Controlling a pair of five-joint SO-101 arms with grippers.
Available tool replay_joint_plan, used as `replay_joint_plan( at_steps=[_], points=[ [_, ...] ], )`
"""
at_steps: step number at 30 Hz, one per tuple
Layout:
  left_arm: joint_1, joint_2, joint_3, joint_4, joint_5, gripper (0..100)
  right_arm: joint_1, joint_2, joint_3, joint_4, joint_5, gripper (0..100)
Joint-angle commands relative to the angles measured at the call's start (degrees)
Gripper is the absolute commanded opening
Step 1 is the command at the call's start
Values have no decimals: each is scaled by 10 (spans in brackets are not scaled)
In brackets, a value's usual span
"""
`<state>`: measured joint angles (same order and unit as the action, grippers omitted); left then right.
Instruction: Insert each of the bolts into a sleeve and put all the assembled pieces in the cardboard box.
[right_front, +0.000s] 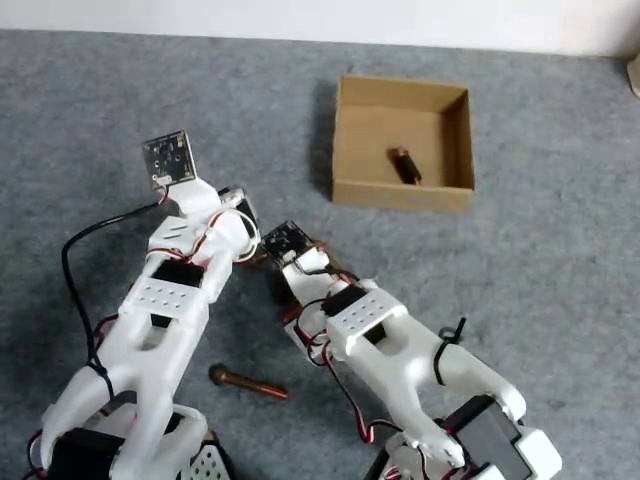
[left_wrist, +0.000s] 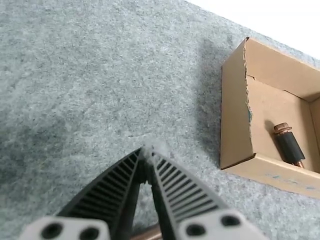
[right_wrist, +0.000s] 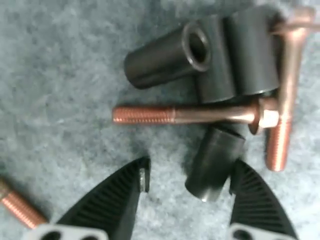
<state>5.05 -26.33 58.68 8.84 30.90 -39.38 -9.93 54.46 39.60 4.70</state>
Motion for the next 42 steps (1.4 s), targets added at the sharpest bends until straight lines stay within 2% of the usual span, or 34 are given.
replay_joint_plan(
  at_steps=[1, 3, 6, 17, 21, 24, 27, 30, 33, 35, 42],
  points=[
    [0, -4, -29, -11, -4, 7, 37, 10, -10, -24, -6, 241],
    [0, -4, -29, -11, -4, 7, 59, 10, -10, -24, -6, 176],
    [0, -4, -29, -11, -4, 7, 71, 10, -9, -24, -6, 0],
    [0, -4, -29, -11, -4, 7, 72, -5, -9, -16, -3, 5],
    [0, -4, -30, -13, -3, 7, 73, -76, -5, -1, -2, 5],
    [0, -4, -46, -9, -1, 7, 102, -160, 19, 1, -2, 5],
    [0, -4, -75, 57, -3, 7, 135, -253, 65, 2, 21, 5],
    [15, 0, -136, 176, -7, 8, 153, -359, 116, 3, 28, 5],
    [45, 0, -182, 280, -46, 8, 155, -473, 166, 7, 27, 5],
    [68, 1, -186, 302, -61, 8, 158, -545, 197, 14, 28, 5],
    [118, 1, -171, 302, -125, 8, 158, -763, 295, 25, 29, 5]
  ],
)
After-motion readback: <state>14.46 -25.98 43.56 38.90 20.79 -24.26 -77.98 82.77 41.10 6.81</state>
